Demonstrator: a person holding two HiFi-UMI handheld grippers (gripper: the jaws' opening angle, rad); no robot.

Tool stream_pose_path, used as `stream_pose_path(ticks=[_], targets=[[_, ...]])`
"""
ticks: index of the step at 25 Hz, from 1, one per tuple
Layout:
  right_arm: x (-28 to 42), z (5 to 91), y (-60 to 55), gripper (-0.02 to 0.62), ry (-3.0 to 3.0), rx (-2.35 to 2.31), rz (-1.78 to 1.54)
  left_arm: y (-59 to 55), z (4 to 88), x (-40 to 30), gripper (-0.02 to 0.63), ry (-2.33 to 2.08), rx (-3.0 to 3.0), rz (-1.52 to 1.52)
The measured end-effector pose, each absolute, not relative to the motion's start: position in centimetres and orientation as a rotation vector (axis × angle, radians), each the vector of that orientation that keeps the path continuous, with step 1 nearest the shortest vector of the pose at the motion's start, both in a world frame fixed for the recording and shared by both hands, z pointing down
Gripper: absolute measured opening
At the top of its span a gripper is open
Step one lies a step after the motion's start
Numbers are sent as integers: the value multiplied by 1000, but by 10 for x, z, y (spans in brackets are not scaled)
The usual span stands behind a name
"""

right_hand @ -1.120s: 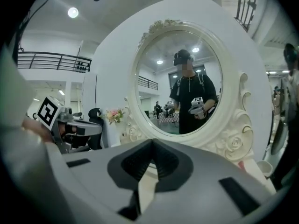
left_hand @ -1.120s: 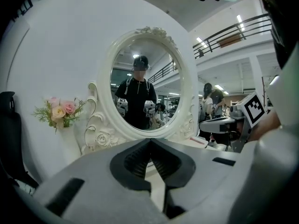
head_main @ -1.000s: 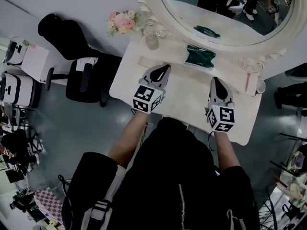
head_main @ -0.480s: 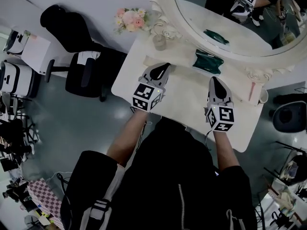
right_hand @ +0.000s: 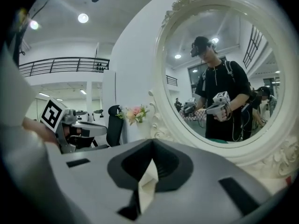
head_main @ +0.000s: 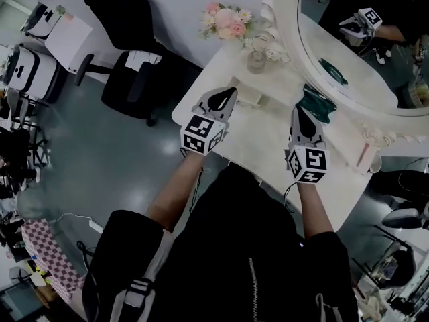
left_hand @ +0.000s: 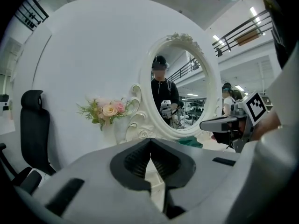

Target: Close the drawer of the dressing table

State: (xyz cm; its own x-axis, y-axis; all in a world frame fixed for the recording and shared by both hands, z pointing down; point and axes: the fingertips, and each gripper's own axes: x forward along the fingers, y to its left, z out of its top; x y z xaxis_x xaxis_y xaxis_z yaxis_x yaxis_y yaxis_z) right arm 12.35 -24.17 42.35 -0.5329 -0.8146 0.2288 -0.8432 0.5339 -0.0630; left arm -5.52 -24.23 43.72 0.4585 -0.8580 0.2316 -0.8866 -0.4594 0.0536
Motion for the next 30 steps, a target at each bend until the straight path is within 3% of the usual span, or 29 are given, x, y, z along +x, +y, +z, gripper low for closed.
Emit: stream_pose_path(ticks=[22, 30], targets=[[113, 501, -230, 3, -2460, 1368, 428, -231, 556, -71, 13, -1405, 2329, 382], [124, 513, -223, 3, -2419, 1388, 468, -232, 615, -71, 214, -1381, 2163, 394]])
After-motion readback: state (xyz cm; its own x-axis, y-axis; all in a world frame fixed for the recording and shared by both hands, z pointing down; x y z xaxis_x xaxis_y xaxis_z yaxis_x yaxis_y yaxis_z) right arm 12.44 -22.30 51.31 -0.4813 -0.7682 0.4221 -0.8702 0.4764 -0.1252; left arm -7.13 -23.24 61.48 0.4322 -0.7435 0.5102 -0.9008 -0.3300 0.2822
